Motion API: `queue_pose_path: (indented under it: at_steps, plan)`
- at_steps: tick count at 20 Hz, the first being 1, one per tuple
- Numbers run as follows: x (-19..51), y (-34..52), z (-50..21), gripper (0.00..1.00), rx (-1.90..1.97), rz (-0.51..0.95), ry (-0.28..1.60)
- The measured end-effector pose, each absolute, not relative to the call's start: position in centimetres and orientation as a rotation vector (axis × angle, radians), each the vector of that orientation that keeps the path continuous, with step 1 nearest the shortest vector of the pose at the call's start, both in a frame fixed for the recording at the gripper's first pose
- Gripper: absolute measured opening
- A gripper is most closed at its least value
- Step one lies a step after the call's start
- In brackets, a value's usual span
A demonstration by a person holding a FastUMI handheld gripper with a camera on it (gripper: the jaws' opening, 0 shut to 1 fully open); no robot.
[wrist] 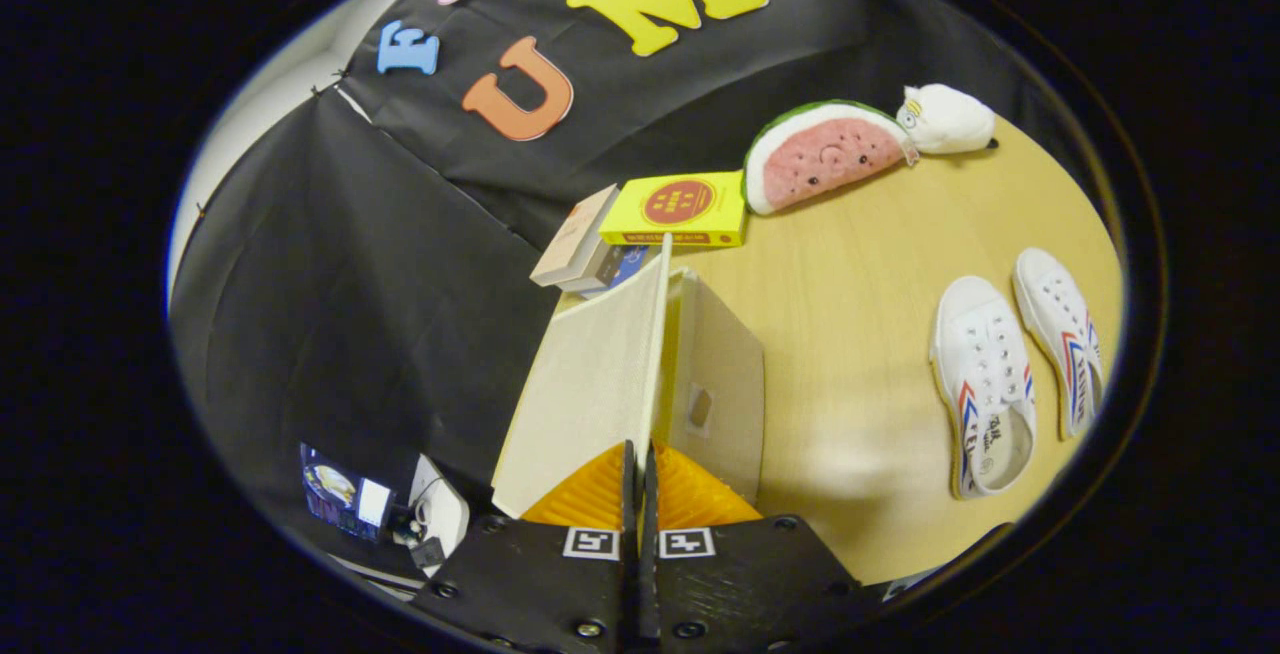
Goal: Open the storage box then place both shoes into the box .Put the left shoe in first, then the right shoe, with the right side of both shoes facing outward in a uniform manner.
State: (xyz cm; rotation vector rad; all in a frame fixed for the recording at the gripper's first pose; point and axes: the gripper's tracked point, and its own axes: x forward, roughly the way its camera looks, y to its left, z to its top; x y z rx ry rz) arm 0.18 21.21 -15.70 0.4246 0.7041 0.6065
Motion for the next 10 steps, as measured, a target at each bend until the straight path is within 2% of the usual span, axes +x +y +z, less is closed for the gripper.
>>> queue_pose_path:
  at_steps: [5, 10]
  plan:
    - [-1.3, 23.3, -9.9, 0.00, 0.367, 0.583, 0.634]
    - [-4.2, 29.4, -4.7, 0.00, 0.277, 0.670, 0.542]
